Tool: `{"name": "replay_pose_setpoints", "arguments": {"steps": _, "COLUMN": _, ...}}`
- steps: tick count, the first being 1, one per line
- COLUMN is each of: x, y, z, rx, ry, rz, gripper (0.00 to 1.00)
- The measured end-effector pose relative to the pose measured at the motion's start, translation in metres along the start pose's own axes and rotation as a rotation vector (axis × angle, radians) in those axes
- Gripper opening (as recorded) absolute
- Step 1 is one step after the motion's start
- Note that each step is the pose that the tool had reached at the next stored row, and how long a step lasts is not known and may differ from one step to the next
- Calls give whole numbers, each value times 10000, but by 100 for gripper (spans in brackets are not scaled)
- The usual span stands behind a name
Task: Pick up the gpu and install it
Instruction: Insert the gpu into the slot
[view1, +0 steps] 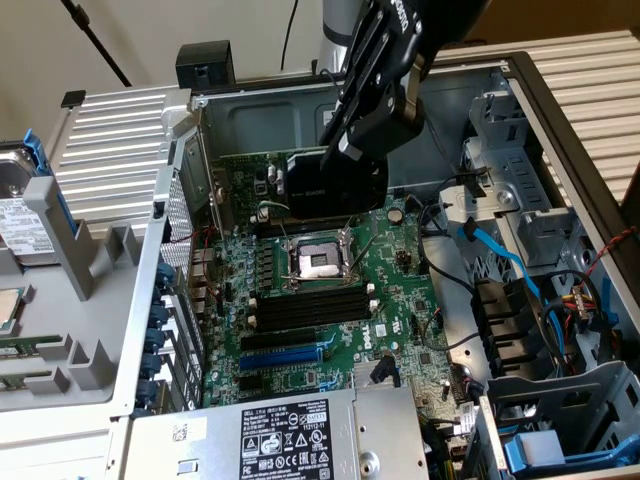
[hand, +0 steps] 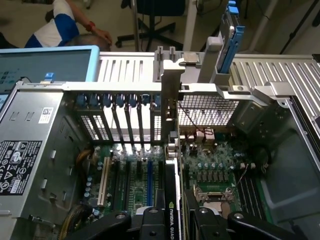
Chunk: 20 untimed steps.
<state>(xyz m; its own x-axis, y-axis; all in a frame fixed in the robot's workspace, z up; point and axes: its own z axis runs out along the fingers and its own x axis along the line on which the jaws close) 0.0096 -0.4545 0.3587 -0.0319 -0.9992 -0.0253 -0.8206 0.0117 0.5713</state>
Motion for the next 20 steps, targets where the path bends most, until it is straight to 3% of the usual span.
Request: {"name": "replay_pose_setpoints", "arguments": {"steps": 20, "x": 5, "y": 0, "z": 4, "rx": -159, "ry": -1, "rz": 5, "gripper": 26}}
